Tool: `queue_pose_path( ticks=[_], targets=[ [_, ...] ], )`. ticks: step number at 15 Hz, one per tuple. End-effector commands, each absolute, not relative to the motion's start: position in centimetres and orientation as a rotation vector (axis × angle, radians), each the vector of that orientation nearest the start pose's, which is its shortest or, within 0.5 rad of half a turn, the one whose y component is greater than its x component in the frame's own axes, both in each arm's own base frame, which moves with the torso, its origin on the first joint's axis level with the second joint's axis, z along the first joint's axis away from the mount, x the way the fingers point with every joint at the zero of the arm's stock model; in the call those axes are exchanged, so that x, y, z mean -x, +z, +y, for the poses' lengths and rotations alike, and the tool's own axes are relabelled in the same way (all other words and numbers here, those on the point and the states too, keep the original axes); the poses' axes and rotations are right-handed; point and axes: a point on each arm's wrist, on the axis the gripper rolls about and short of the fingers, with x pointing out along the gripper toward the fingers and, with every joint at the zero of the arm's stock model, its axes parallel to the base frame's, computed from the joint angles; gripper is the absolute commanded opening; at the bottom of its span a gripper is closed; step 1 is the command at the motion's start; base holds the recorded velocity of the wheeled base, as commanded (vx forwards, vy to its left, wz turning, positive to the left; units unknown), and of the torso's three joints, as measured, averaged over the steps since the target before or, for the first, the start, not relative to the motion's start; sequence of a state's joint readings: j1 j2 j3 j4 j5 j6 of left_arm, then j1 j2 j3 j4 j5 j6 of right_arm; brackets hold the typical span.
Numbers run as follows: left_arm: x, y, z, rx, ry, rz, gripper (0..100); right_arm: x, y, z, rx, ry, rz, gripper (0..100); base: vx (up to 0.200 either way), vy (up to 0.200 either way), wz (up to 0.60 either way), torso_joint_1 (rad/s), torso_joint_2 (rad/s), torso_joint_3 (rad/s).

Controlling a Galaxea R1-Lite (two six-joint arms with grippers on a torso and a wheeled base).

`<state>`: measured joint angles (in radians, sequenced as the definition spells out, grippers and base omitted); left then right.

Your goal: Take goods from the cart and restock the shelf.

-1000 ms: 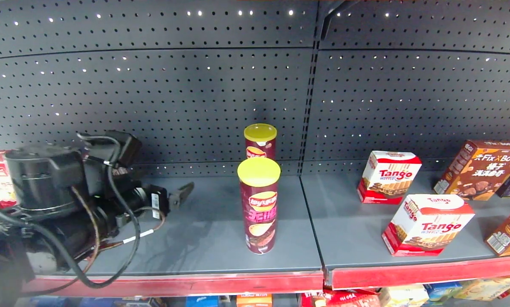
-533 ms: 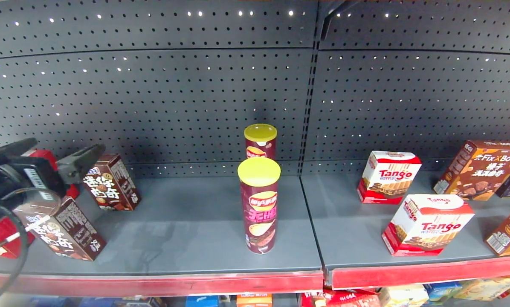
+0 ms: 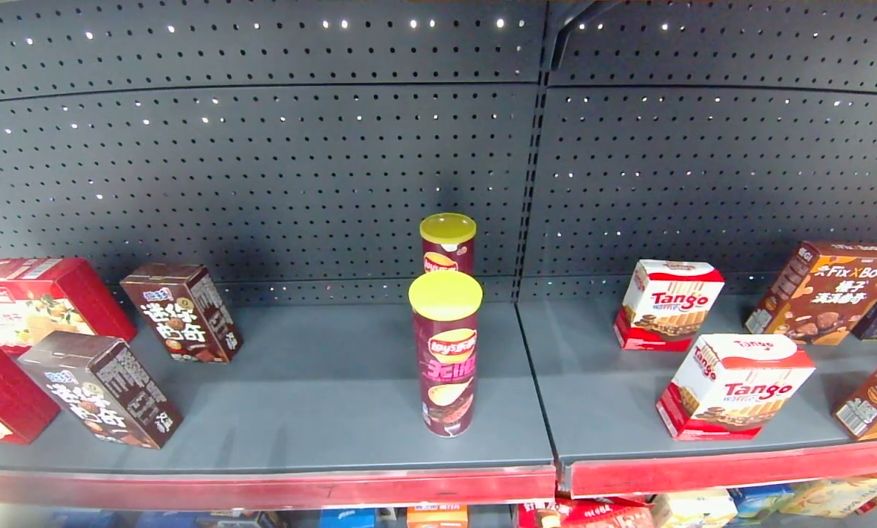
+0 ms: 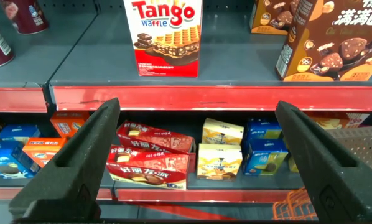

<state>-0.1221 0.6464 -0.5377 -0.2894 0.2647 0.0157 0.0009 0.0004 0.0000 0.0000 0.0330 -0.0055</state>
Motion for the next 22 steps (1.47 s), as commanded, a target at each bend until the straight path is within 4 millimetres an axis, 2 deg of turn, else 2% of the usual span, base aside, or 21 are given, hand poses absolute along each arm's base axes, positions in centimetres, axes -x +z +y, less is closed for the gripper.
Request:
queue_pose_path(
  ticks=[1,2,3,4,5,7,11,18,22],
  targets=[
    [0.8,23.8,0.8,0.033,0.185,-0.221,100,2.3,7.5,0.1,0.006,0.035,0.000,100,0.000,0.000,0.00,0.000,0.00,0.000],
    [0.8,23.8,0.8,0.033,0.185,-0.221,100,2.3,7.5,0.1,0.006,0.035,0.000,100,0.000,0.000,0.00,0.000,0.00,0.000],
    [3.1,22.4,1.2,0.035,0.246,-0.198,100,2.3,7.5,0.1,0.006,0.035,0.000,100,0.000,0.000,0.00,0.000,0.00,0.000],
    [3.2,22.4,1.2,0.035,0.249,-0.198,100,2.3,7.5,0.1,0.006,0.035,0.000,100,0.000,0.000,0.00,0.000,0.00,0.000],
    [5.1,20.2,1.5,0.030,0.292,-0.170,100,2.3,7.5,0.1,0.006,0.035,0.000,100,0.000,0.000,0.00,0.000,0.00,0.000],
    [6.6,19.0,1.7,0.005,0.316,-0.160,100,2.3,7.5,0.1,0.006,0.035,0.000,100,0.000,0.000,0.00,0.000,0.00,0.000],
    [7.3,20.1,1.0,-0.030,0.449,-0.185,100,2.3,7.5,0.1,0.006,0.035,0.000,100,0.000,0.000,0.00,0.000,0.00,0.000],
    [7.7,19.9,0.1,-0.033,0.557,-0.198,100,2.3,7.5,0.1,0.006,0.035,0.000,100,0.000,0.000,0.00,0.000,0.00,0.000],
    [6.4,18.1,0.3,0.024,0.539,-0.144,100,2.3,7.5,0.1,0.006,0.035,0.000,100,0.000,0.000,0.00,0.000,0.00,0.000]
  ],
)
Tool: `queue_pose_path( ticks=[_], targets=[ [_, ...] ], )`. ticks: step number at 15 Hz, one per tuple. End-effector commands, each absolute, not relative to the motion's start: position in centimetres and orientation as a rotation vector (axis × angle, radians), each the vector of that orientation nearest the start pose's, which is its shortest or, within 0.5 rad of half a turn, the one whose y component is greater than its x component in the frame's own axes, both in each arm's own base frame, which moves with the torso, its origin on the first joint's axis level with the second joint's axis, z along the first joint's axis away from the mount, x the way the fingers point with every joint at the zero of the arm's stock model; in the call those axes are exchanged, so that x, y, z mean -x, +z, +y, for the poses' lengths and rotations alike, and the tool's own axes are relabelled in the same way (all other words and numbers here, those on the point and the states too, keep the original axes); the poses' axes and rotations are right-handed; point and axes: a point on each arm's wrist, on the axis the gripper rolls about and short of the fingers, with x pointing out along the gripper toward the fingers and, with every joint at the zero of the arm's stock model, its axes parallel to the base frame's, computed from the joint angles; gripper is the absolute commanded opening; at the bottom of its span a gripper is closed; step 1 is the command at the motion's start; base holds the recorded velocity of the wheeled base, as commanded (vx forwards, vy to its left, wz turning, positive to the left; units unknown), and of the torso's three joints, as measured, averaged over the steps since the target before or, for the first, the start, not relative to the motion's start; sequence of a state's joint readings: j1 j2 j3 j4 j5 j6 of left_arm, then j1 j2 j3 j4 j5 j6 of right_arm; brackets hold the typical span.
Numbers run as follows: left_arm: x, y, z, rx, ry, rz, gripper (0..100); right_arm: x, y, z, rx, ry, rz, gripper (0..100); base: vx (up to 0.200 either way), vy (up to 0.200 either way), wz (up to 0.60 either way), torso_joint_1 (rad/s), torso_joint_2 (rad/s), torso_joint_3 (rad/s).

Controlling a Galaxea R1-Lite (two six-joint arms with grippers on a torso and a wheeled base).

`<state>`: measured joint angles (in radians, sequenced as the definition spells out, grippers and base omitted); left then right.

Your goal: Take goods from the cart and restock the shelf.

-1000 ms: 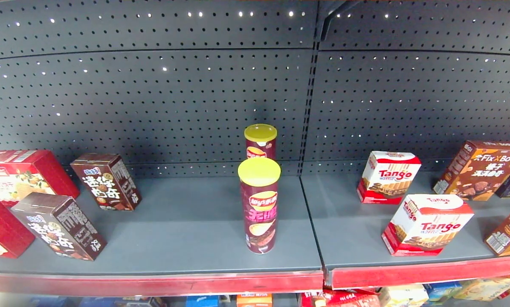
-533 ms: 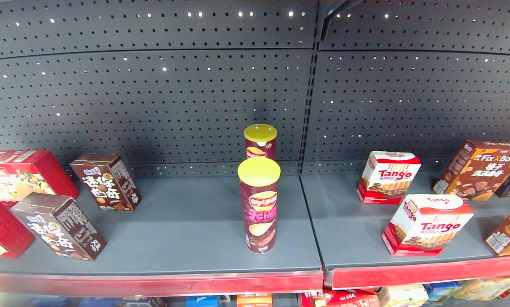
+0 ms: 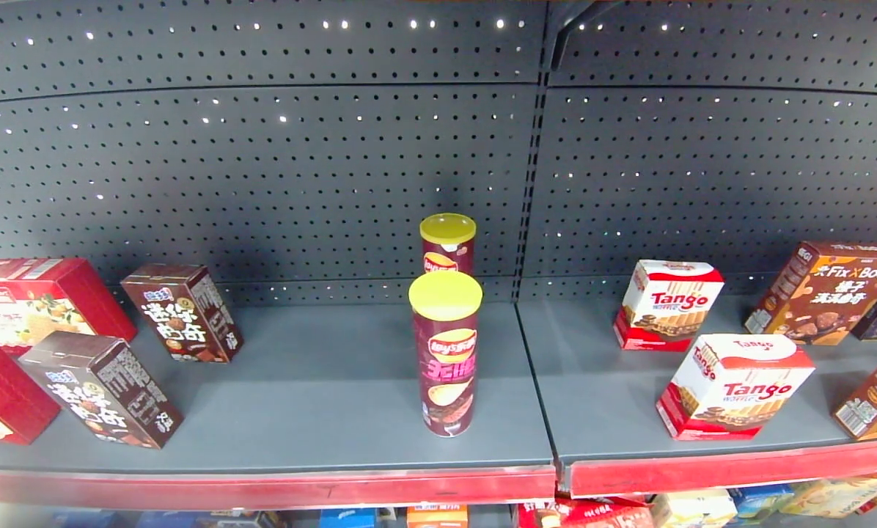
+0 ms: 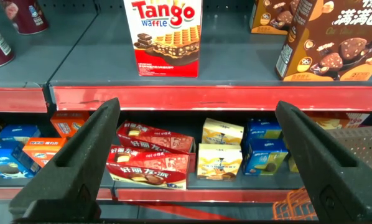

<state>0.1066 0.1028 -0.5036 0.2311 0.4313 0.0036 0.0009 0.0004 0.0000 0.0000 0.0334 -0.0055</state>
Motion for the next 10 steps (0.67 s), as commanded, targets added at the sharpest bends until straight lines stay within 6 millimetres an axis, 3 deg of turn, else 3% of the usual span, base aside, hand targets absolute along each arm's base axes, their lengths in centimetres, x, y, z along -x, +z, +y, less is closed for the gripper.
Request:
queue_pose_path(
  ticks=[1,3,5,10],
  targets=[
    [6.2,17.9,0.2,0.035,0.484,-0.138,100,2.3,7.5,0.1,0.006,0.035,0.000,100,0.000,0.000,0.00,0.000,0.00,0.000],
    [6.1,18.0,0.1,0.028,0.279,-0.133,100,2.3,7.5,0.1,0.006,0.035,0.000,100,0.000,0.000,0.00,0.000,0.00,0.000],
    [5.8,17.4,0.2,0.022,0.258,-0.105,100,2.3,7.5,0.1,0.006,0.035,0.000,100,0.000,0.000,0.00,0.000,0.00,0.000],
    [3.7,12.9,0.3,-0.002,0.299,0.017,100,2.3,7.5,0.1,0.006,0.035,0.000,100,0.000,0.000,0.00,0.000,0.00,0.000]
  ],
)
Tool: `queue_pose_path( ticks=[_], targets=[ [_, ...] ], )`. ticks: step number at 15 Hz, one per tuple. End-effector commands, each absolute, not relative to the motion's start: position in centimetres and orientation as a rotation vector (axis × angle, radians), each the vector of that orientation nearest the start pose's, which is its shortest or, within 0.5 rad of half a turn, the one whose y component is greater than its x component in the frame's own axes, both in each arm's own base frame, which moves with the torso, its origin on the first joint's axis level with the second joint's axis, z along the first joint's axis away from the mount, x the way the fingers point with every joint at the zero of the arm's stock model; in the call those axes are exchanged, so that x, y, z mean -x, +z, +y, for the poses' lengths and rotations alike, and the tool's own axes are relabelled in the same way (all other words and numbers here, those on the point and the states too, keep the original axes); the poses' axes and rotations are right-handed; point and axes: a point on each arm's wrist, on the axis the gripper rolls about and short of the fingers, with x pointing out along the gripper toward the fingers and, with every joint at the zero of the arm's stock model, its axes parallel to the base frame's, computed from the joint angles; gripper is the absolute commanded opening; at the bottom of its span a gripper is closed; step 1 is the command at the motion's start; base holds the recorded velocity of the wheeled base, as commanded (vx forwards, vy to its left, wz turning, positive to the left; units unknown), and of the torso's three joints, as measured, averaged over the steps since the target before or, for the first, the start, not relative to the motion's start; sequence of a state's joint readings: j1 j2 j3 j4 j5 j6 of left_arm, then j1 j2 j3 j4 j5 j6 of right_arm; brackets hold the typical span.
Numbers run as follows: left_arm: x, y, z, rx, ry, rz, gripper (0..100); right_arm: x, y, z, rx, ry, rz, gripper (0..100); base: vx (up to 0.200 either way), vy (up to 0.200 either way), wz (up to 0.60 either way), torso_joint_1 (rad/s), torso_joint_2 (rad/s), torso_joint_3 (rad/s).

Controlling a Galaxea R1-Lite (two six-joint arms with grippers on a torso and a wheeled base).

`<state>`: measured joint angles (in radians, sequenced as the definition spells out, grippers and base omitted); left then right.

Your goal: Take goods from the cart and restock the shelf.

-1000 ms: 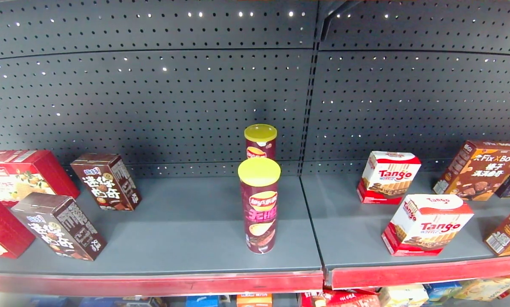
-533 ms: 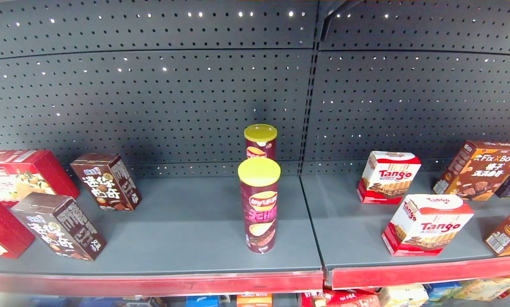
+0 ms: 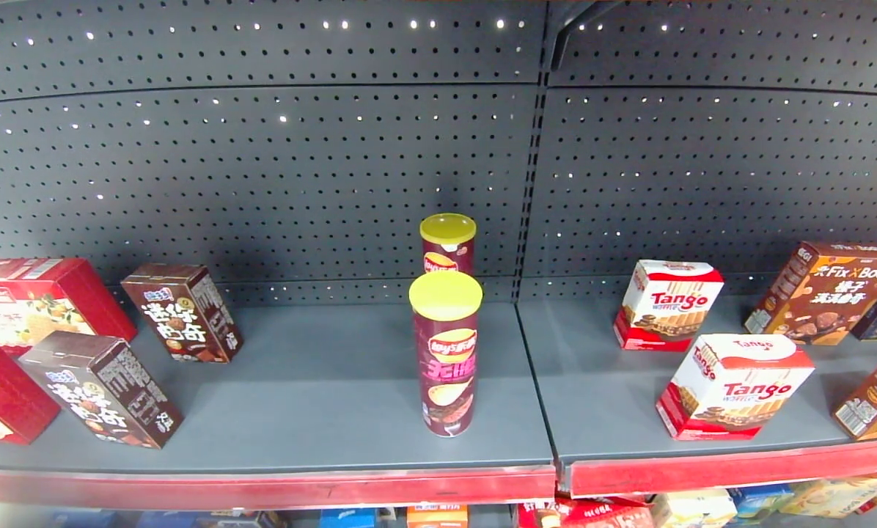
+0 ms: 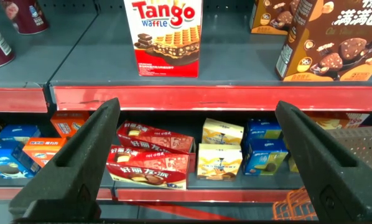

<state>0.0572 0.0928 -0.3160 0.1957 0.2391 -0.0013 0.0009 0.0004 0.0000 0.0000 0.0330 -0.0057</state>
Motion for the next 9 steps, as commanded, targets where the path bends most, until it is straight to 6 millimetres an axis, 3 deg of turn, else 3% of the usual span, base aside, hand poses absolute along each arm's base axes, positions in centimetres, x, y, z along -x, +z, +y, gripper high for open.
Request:
queue_pose_path(
  ticks=[1,2,3,9],
  targets=[
    [3.1,11.9,0.4,-0.003,0.299,0.011,100,2.3,7.5,0.1,0.006,0.035,0.000,100,0.000,0.000,0.00,0.000,0.00,0.000],
    [2.7,11.3,0.4,-0.002,0.299,0.008,100,2.3,7.5,0.1,0.006,0.035,0.000,100,0.000,0.000,0.00,0.000,0.00,0.000],
    [1.6,8.8,0.4,-0.019,0.301,-0.011,100,2.3,7.5,0.1,0.006,0.035,0.000,100,0.000,0.000,0.00,0.000,0.00,0.000],
    [1.8,8.1,0.5,-0.001,0.226,0.020,100,2.3,7.5,0.1,0.006,0.035,0.000,100,0.000,0.000,0.00,0.000,0.00,0.000]
  ],
)
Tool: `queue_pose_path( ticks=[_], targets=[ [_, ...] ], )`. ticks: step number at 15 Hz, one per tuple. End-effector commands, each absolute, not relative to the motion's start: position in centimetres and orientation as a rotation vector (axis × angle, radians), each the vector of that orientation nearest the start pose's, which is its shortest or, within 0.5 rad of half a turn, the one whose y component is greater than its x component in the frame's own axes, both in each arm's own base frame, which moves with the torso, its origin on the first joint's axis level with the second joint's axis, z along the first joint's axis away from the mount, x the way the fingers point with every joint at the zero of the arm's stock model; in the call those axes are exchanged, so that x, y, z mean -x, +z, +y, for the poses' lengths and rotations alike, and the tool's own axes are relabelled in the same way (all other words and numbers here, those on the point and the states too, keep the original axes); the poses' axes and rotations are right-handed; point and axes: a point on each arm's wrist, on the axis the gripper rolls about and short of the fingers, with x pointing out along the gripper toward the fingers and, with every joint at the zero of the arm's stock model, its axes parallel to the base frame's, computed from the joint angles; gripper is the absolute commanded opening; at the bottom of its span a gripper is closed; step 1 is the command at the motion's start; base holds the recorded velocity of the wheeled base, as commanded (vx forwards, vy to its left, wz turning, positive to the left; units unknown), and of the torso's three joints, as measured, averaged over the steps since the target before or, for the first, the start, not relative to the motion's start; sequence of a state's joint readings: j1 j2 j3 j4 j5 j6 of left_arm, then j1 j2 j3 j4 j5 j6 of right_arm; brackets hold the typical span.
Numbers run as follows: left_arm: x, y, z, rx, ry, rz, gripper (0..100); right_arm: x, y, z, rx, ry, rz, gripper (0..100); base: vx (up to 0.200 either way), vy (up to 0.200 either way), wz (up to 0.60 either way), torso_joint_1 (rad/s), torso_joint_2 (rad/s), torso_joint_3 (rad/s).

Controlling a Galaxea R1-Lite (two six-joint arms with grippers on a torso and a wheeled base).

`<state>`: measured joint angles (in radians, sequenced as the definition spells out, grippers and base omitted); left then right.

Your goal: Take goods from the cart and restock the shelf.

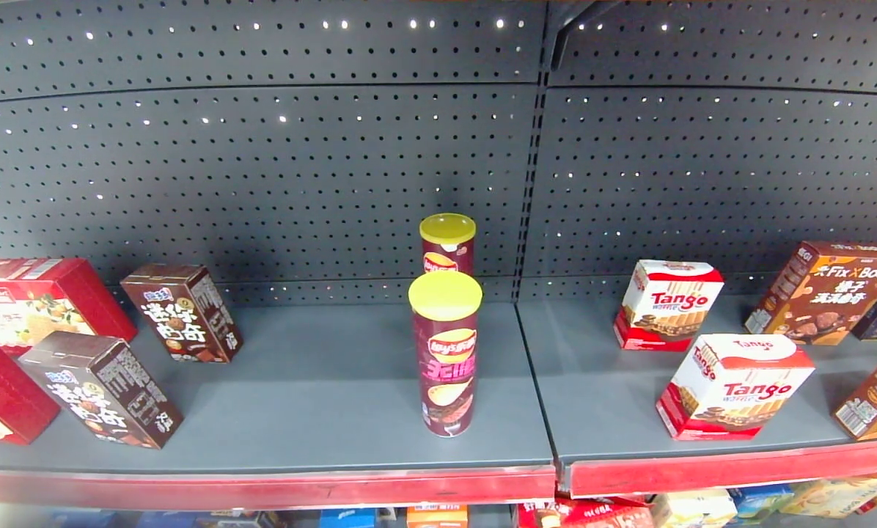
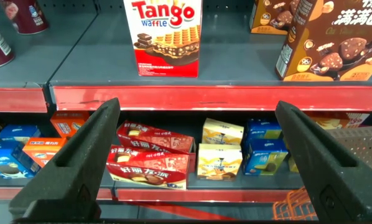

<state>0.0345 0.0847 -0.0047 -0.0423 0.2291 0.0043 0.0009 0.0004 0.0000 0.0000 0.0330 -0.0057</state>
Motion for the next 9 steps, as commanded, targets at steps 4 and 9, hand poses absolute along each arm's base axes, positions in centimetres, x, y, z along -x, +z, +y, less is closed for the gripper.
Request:
queue_pose_path(
  ticks=[4,9],
  targets=[
    [2.35,8.03,0.51,0.012,0.221,-0.048,100,2.28,7.55,0.07,0.006,0.035,0.000,100,0.000,0.000,0.00,0.000,0.00,0.000],
    [2.29,7.54,0.11,0.024,0.041,0.003,100,2.28,7.55,0.07,0.006,0.035,0.000,100,0.000,0.000,0.00,0.000,0.00,0.000]
  ],
)
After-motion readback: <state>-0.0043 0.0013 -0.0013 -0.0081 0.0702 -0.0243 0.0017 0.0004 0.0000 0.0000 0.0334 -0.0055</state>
